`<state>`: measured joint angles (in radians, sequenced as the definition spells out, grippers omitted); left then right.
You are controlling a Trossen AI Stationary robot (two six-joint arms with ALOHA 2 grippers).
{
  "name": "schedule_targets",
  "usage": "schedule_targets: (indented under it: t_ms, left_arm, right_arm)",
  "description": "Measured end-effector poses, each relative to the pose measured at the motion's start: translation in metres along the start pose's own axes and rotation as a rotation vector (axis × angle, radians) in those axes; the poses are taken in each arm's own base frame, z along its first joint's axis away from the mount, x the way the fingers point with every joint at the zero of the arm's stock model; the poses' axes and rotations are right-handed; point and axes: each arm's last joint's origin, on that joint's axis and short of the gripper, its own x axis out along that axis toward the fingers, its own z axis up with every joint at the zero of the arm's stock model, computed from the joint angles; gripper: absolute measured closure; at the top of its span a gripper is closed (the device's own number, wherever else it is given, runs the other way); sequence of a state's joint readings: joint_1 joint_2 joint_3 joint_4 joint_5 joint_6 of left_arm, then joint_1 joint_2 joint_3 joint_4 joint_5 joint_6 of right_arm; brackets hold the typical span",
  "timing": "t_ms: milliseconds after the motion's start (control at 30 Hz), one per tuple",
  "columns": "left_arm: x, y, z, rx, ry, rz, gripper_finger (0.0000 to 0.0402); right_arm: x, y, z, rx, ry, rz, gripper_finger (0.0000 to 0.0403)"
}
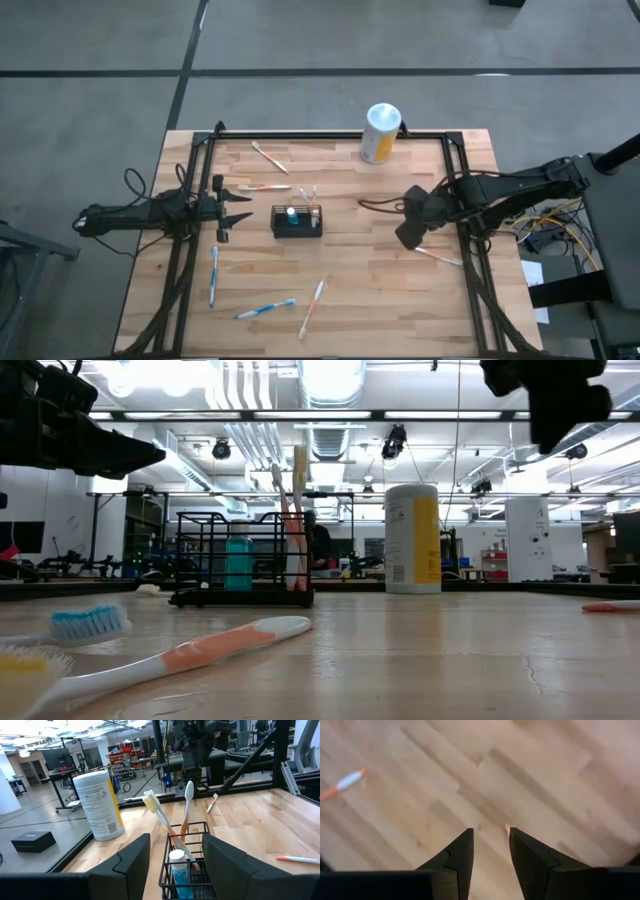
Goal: Pick & Place toothbrushing station
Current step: Put the orange toothbrush into the right section of the wire organizer
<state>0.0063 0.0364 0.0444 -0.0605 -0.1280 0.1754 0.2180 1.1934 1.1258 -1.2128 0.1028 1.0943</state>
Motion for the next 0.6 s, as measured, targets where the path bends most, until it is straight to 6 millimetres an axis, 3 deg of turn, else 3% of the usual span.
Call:
schedule_targets:
  t_ms: [233, 433, 600]
  left_arm:
    - [0.0, 0.0, 0.0, 0.0, 0.0, 0.0, 0.0216]
    - [0.0, 0.0, 0.0, 0.0, 0.0, 0.0, 0.0216]
    - [0.0, 0.0, 0.0, 0.0, 0.0, -0.001, 0.0215]
  right_arm:
    - [0.025, -0.011, -0.013, 0.009, 0.166, -0.04, 0.0284]
    - [0.055, -0.027, -0.025, 0.159, 0.206, -0.155, 0.0284]
    - [0.08, -0.031, -0.032, 0.193, 0.242, -0.101, 0.0284]
